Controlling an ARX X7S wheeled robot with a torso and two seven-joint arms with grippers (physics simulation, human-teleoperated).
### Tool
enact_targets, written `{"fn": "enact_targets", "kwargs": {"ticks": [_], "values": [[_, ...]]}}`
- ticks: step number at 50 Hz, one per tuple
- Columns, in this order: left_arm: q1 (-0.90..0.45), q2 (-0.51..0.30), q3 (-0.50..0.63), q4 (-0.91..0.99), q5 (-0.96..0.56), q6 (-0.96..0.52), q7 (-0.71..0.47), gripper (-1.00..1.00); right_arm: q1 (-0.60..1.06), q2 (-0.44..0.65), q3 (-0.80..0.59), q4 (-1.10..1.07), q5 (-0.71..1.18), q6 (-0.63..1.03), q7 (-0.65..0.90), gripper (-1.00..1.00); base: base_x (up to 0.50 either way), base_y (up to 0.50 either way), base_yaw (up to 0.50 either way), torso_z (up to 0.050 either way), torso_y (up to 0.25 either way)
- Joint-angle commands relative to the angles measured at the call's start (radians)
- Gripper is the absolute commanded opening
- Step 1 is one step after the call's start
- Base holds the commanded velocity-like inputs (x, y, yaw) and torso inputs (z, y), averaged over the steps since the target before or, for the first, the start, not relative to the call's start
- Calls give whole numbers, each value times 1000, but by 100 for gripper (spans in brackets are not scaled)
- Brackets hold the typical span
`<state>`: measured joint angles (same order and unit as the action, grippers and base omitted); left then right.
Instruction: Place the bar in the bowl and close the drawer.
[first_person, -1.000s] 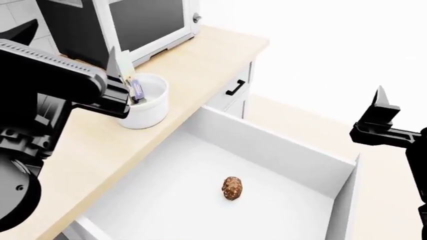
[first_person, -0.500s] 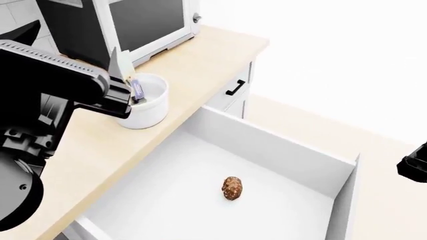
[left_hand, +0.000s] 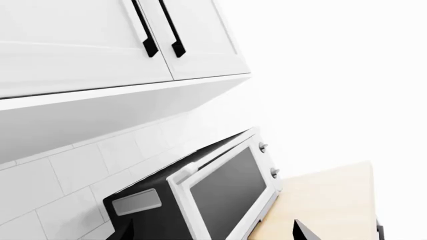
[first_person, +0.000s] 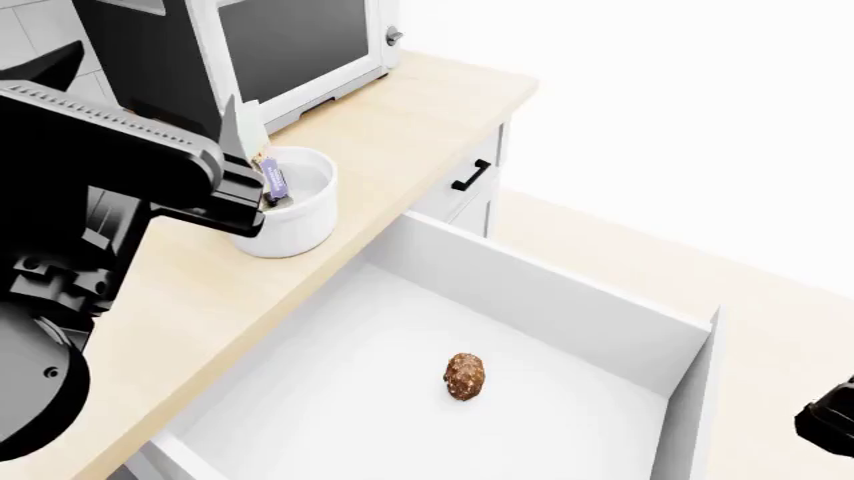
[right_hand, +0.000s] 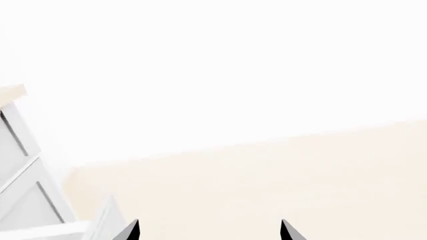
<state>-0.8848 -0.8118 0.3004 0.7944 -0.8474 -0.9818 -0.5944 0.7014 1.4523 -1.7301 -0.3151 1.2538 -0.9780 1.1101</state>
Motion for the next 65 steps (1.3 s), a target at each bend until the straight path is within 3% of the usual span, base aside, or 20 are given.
{"fn": "enact_targets", "kwargs": {"ticks": [1,32,38,53,65], "values": [[7,-3,6,-2,7,8,-1,100,-102,-103,-14,133,95,-38,-114,100,0,0,0,0,0],[0,-15,3,3,-9,1,-12,100,-84,-279,-36,343,176,235,-264,100,0,0,0,0,0],[0,-14,8,2,-5,2,-14,100,-107,-305,-37,398,223,248,-282,100,0,0,0,0,0],[0,-20,4,10,-18,-2,-22,100,-80,-487,1,577,342,333,-368,100,0,0,0,0,0],[10,-34,-10,17,-33,0,-28,100,-106,-510,6,600,344,323,-476,100,0,0,0,0,0]]}}
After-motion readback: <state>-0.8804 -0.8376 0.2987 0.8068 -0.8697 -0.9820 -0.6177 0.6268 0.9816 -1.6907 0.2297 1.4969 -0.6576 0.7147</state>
